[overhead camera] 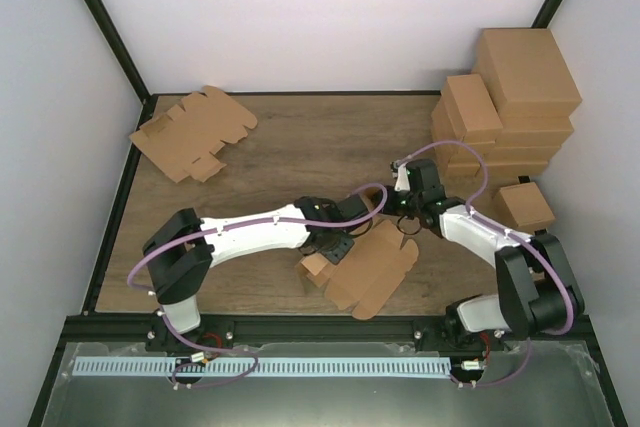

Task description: Fold the paper box

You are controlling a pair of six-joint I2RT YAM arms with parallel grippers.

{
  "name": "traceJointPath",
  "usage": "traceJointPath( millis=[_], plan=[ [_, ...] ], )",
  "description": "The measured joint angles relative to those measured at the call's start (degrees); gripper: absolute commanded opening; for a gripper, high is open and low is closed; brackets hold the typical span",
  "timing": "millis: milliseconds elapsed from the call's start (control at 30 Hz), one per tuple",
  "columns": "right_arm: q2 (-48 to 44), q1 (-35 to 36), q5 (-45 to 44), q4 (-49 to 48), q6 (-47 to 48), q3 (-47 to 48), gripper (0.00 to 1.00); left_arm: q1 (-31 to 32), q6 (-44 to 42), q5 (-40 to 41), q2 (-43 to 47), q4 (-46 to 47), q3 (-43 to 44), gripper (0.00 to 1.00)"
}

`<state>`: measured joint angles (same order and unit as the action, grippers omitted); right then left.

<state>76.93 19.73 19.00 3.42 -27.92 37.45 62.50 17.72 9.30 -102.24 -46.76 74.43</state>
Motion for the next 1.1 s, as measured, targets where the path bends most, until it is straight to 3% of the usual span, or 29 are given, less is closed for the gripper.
traceJointPath(
  millis=[367, 900, 1100],
  plan=[
    [1.44, -0.90, 7.30, 0.63, 2.19, -0.24, 0.01, 2.38, 0.02, 2.58, -2.93, -0.96, 1.75, 0.51],
    [0.24, -0.92, 5.79, 3.82, 2.97, -2.84, 0.01, 3.58, 0.02, 1.55, -4.44, -0.76, 2.10, 0.51],
    [-1.88, -0.94, 3.76, 5.92, 3.56, -2.86, 0.12, 3.61, 0.04, 1.36, -4.55, -0.44, 2.10, 0.51]
  ],
)
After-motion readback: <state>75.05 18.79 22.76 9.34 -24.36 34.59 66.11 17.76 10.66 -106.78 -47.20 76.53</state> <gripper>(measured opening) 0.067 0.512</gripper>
